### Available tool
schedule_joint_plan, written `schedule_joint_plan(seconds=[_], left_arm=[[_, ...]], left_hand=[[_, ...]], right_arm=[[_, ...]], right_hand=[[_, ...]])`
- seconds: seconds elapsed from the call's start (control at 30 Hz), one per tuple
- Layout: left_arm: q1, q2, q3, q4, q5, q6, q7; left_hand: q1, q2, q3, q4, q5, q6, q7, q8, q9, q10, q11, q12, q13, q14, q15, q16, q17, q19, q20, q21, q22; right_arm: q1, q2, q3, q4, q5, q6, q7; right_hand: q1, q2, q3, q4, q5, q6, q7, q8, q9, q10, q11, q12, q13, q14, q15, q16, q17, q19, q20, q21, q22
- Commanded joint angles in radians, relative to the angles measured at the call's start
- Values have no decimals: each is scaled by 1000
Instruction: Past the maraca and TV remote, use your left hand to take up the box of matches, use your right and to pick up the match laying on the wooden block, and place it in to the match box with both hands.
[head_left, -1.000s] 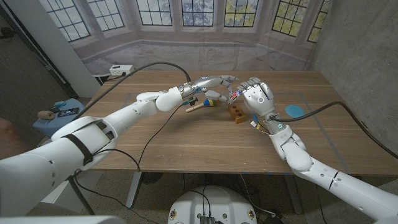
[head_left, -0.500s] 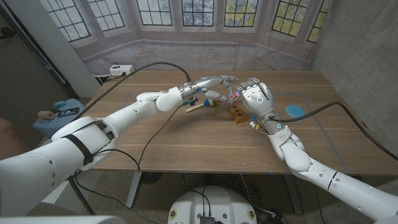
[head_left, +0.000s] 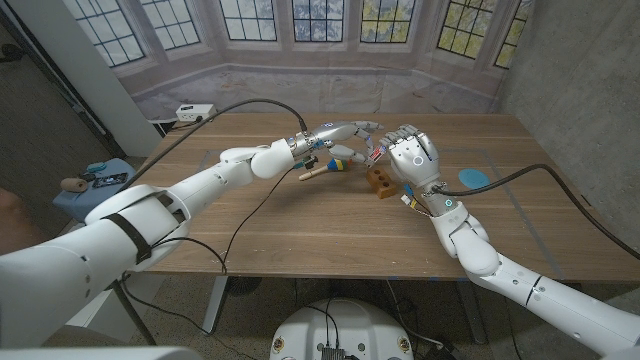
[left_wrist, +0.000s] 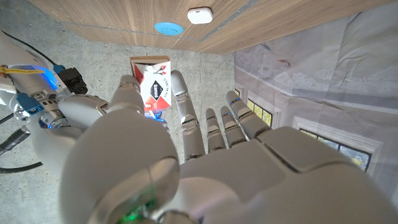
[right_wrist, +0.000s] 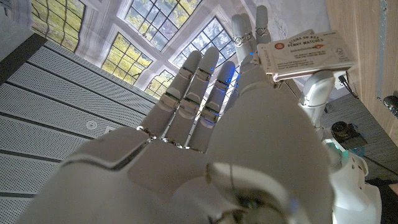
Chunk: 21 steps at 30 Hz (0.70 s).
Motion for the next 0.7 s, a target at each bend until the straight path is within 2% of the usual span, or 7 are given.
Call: schedule_joint_plan(seconds=[0.03,0.7], left_arm=[[-13,-10,12,30,-6,-10,0],[-21,-14,20,37,-6,-21,-3]], left_hand=[[24,27,-1,-1,9,-1,-3,6,2,3,2,1,3,-3,6,-3,2,-5,3,2,5],[24,26,-1,-2,10,-2,-4,6,1,-1,3,0,3,-4,8,-4,1,-7,4,2,5]], right_arm=[[3,0,0,0,12,2,10],[2,3,4,4,23,-11,5]], right_hand=[[-9,-6,-13,-2,6,-19,3,-13,1,-18,8,-7,2,-11,-82,-5,0,-7,-86,9,-2],[-10,-20,-20,-7,10,-60,18,-32,4,-59,10,-16,4,-43,-78,-14,3,-23,-74,6,-3]])
